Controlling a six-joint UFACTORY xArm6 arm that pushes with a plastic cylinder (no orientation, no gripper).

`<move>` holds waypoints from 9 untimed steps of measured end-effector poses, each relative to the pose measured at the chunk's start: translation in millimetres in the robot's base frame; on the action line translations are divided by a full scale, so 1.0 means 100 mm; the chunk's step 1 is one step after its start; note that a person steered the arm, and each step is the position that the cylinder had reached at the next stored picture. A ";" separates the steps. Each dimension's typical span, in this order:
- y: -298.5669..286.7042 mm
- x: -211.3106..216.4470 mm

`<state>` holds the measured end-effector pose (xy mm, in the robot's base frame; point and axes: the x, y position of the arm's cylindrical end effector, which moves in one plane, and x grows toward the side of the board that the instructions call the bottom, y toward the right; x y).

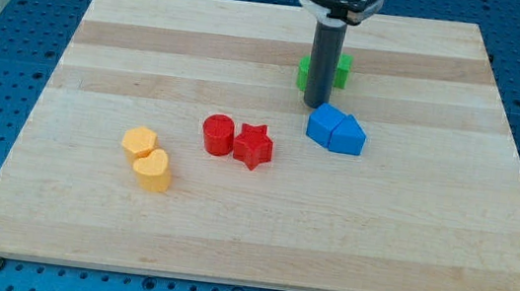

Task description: Separate the green circle from the green star

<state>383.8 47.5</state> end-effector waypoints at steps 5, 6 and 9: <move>-0.10 -0.43; -0.12 -0.48; -0.14 -0.75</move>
<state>308.8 33.1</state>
